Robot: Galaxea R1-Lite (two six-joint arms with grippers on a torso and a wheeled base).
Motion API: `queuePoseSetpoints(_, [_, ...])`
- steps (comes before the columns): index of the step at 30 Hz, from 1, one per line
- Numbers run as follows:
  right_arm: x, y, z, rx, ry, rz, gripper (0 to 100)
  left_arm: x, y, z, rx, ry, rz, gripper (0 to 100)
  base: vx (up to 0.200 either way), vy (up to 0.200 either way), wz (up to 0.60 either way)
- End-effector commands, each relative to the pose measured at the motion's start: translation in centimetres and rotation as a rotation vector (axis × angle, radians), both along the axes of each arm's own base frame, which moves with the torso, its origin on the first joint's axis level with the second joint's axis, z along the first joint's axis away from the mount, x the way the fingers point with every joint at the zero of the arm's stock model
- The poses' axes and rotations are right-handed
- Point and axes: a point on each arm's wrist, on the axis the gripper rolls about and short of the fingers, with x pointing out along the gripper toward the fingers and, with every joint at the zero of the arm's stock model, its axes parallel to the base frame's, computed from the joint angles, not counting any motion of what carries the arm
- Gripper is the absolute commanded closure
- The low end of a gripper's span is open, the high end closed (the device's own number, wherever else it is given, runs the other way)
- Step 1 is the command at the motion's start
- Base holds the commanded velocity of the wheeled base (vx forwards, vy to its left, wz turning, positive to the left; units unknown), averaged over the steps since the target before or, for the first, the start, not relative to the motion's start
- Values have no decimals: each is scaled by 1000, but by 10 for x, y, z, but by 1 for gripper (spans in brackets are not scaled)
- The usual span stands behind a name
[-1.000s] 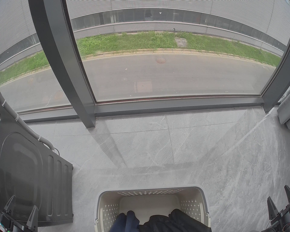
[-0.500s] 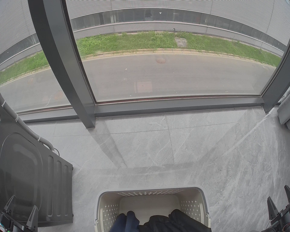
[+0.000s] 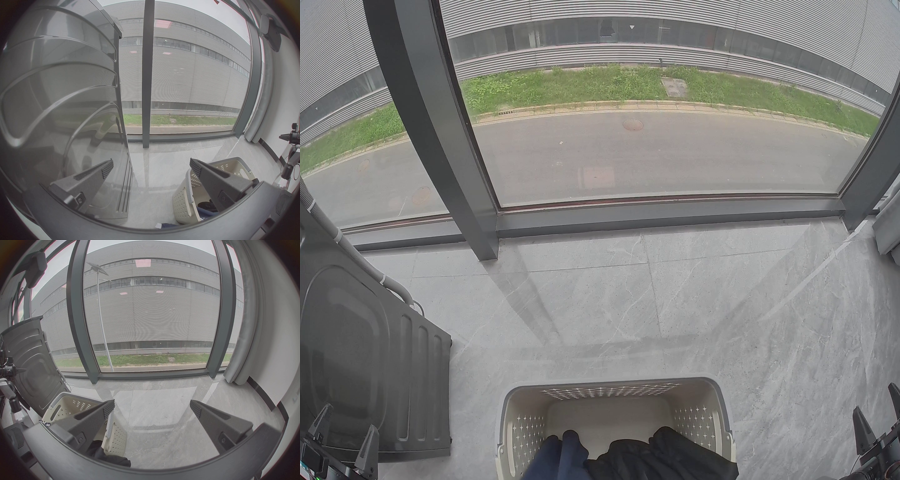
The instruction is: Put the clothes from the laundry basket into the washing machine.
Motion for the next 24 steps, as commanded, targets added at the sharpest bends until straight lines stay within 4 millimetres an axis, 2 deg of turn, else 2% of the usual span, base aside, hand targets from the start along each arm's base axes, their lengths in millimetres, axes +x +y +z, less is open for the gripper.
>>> queuePoseSetpoints(1, [0,0,-5,0,0,1,0,0,0,-4,0,6,1,0,-200,0,0])
queuePoseSetpoints(24, [0,0,-5,0,0,1,0,0,0,-4,0,6,1,0,-200,0,0])
